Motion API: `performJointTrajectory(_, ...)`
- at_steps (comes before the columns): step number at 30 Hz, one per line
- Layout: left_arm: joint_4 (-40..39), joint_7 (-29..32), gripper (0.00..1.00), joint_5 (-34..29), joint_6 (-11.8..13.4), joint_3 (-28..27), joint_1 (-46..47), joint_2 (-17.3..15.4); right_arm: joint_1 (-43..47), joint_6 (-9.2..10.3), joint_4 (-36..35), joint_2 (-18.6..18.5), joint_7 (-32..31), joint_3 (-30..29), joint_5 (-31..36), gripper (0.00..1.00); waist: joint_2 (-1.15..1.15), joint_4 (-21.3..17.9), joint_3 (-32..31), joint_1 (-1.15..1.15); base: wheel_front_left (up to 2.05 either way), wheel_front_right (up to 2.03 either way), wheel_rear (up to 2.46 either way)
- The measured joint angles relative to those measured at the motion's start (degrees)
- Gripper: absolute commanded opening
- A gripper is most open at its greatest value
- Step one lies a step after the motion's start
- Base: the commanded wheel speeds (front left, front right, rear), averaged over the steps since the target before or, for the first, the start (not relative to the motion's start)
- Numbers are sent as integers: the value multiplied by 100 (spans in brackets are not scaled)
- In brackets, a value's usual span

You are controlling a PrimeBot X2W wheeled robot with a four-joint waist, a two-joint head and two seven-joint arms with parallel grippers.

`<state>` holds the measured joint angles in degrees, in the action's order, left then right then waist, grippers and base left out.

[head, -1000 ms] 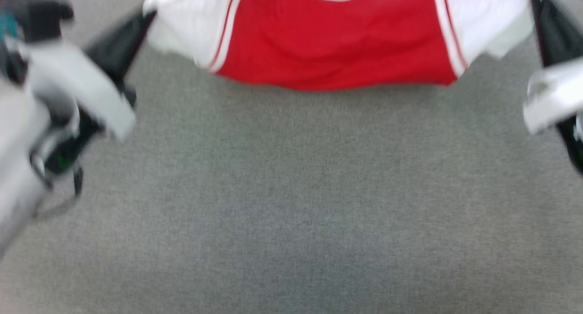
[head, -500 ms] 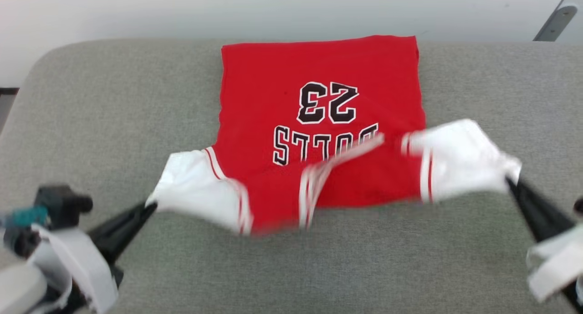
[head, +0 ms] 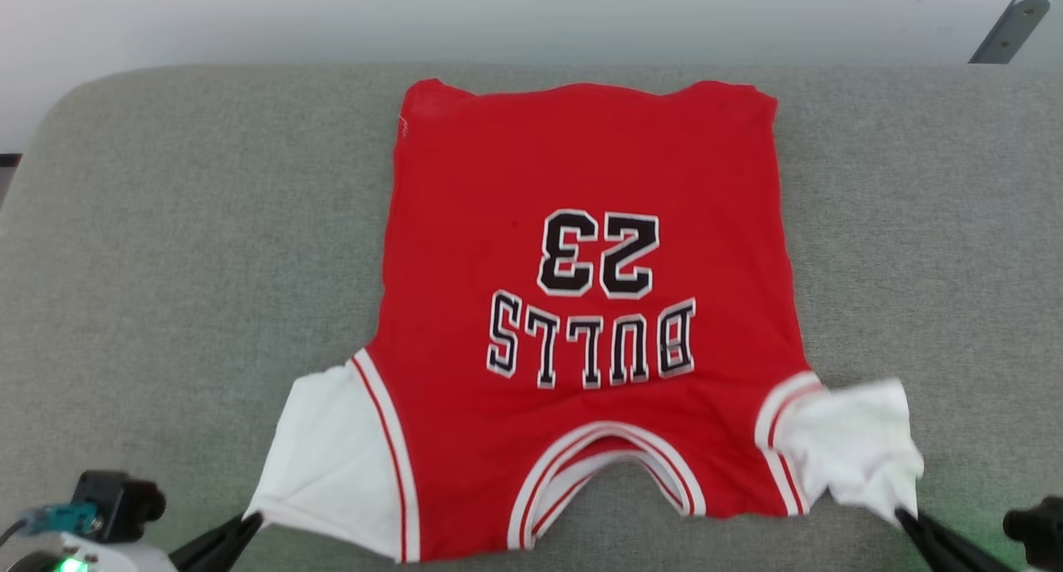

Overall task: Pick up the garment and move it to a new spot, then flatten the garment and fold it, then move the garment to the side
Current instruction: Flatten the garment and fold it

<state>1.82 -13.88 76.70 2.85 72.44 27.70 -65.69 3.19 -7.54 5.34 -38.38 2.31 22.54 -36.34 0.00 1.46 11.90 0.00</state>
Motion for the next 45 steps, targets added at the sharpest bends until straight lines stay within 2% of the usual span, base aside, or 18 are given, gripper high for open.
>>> performJointTrajectory(4, -94, 13, 0, 153, 140, -11, -160, -118, 249, 0, -32, -134, -310, 15, -325, 0, 0, 27, 36, 0, 0, 0, 0)
performJointTrajectory(10, -145, -26, 0, 101, 250, -35, -238, -111, 377, -1, -105, -236, -547, -104, -532, 0, 0, 68, 93, 0, 0, 0, 0)
performJointTrajectory(21, -43, -77, 0, -73, 344, -120, -304, 288, 10, -8, 393, 191, -1228, -172, -465, 0, 0, 118, 140, 0, 0, 0, 0)
performJointTrajectory(26, 42, -82, 0, -147, 336, -130, -299, 368, -237, -8, 522, 250, -1564, -83, -391, 50, 0, 157, 118, 0, 0, 0, 0)
performJointTrajectory(27, 45, -82, 0, -154, 330, -130, -297, 383, -264, -8, 514, 249, -1626, -78, -401, 97, 0, 163, 109, 0, 0, 0, 0)
performJointTrajectory(28, 53, -82, 0, -159, 328, -137, -296, 396, -274, -7, 475, 223, -1709, -65, -407, 100, 0, 167, 97, 0, 0, 0, 0)
performJointTrajectory(33, 48, -87, 0, -179, 356, -178, -288, 439, -238, -8, -113, 118, -2213, -205, -678, 100, 0, 183, 20, 0, 0, 0, 0)
performJointTrajectory(39, -58, -101, 0, -278, 397, -275, -319, 487, -53, 1, -1424, -7, -2787, -1095, -1210, 100, 0, 247, -35, 0, 0, 0, 0)
performJointTrajectory(42, -100, -103, 0, -391, 426, -413, -311, 563, -389, 1, -1793, 43, -2862, -1552, -893, 100, 0, 297, 21, 0, 0, 0, 0)
performJointTrajectory(45, -107, -110, 0, -575, 453, -547, -275, 655, -1084, 1, -1693, 339, -2748, -1804, -397, 100, 0, 361, 116, 0, 0, 0, 0)
